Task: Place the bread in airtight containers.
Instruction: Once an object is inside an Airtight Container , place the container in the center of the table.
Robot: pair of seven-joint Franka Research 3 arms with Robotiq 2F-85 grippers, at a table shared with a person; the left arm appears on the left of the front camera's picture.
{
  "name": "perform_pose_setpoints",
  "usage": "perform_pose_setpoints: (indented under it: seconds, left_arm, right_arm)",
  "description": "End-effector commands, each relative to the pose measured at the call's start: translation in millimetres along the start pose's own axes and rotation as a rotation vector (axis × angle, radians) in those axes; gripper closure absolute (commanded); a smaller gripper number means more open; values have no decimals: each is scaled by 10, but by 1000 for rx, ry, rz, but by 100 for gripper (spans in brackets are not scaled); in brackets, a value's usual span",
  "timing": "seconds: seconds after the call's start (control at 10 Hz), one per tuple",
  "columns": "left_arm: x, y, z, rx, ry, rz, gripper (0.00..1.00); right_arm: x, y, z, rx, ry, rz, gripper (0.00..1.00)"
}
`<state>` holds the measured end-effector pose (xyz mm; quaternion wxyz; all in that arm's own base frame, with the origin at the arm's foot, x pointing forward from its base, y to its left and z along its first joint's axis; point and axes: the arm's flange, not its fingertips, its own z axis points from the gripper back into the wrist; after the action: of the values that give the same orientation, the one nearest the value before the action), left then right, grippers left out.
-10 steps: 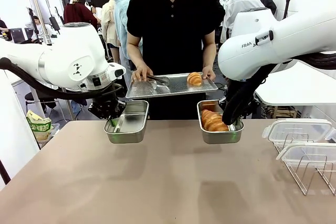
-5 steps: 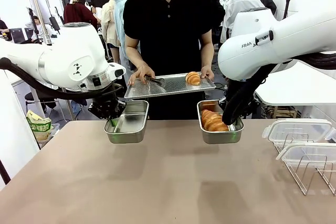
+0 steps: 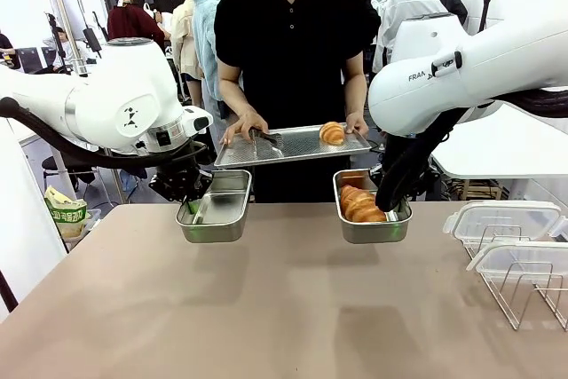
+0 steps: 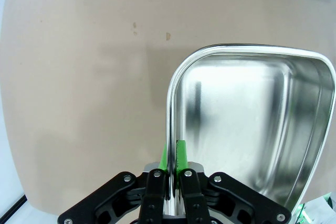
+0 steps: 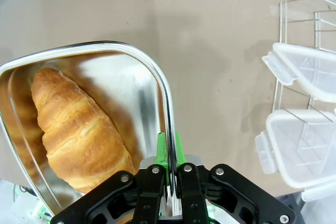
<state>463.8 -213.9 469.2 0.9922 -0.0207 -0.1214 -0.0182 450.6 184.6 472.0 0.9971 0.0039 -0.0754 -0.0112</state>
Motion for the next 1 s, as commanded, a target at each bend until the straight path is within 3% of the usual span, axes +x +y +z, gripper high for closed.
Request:
perform_pose_setpoints:
  seconds: [0.0,0.2,0.5,0.9]
  left_arm:
    - [3,7,31,-1,-6,4,100]
    - [3,7,31,-1,-6,4,100]
    - [3,7,31,-1,-6,4,100]
    - [3,7,31,-1,-6,4,100]
  right_arm:
    - [5,-11,16,-3,-6,2,100]
    - [0,0,0,0,0,0,100]
    - [-24,-212,-513,97,108,62,100]
    - [-61,-365,-956,106,44,87,100]
